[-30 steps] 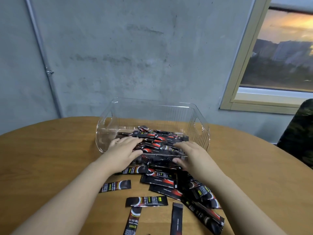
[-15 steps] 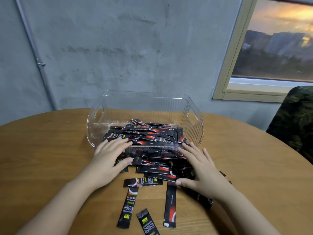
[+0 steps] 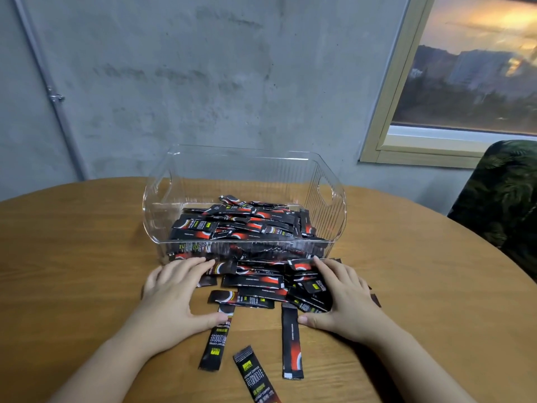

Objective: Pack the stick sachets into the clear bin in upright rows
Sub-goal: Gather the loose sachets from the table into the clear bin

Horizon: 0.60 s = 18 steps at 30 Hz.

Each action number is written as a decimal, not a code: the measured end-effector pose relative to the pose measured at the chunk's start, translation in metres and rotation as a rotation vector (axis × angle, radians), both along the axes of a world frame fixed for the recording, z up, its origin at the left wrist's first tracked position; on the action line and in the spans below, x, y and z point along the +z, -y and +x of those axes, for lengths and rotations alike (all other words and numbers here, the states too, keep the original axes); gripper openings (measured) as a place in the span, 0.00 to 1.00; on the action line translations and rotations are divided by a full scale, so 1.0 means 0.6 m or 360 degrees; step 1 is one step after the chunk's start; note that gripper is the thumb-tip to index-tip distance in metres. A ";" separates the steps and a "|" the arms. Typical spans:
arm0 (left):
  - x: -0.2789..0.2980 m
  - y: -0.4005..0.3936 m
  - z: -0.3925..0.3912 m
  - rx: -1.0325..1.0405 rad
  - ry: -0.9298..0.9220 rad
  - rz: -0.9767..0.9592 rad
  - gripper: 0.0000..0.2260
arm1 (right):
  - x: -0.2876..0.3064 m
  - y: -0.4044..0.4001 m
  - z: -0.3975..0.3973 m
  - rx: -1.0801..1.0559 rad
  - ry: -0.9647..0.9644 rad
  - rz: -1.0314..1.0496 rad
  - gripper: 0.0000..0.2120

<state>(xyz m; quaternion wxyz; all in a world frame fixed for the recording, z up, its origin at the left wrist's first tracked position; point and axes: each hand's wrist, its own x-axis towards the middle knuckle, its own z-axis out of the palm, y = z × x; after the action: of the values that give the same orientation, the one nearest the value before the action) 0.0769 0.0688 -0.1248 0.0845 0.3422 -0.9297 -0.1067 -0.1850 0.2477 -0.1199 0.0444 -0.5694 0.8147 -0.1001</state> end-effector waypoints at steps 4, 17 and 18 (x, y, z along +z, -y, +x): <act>-0.001 0.000 0.002 0.0034 -0.0070 0.0057 0.51 | -0.006 0.017 0.012 -0.0055 -0.0053 -0.0063 0.62; -0.004 0.005 -0.004 0.0035 -0.0377 0.0119 0.19 | 0.004 0.049 0.021 -0.0008 -0.0130 -0.0270 0.32; -0.008 0.008 -0.003 0.0025 -0.0383 0.0118 0.18 | 0.003 0.049 0.019 0.0025 -0.0179 -0.0303 0.30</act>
<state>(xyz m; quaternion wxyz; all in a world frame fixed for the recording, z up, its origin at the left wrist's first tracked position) 0.0750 0.0640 -0.1293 0.1836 0.3370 -0.9056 -0.1805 -0.1736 0.2186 -0.1182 -0.0550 -0.5820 0.7983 -0.1446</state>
